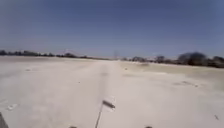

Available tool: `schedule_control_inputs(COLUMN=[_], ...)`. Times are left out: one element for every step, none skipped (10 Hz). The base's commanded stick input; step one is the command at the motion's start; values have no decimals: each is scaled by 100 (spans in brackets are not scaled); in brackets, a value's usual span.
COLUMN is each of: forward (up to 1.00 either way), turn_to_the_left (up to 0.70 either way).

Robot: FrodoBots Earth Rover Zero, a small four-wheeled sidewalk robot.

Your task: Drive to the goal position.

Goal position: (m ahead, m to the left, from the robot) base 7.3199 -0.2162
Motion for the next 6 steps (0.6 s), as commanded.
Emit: schedule_control_inputs(forward=[70, 70, 70, 70, 70, 70], turn_to_the_left=[0, 0, 0, 0, 0, 0])
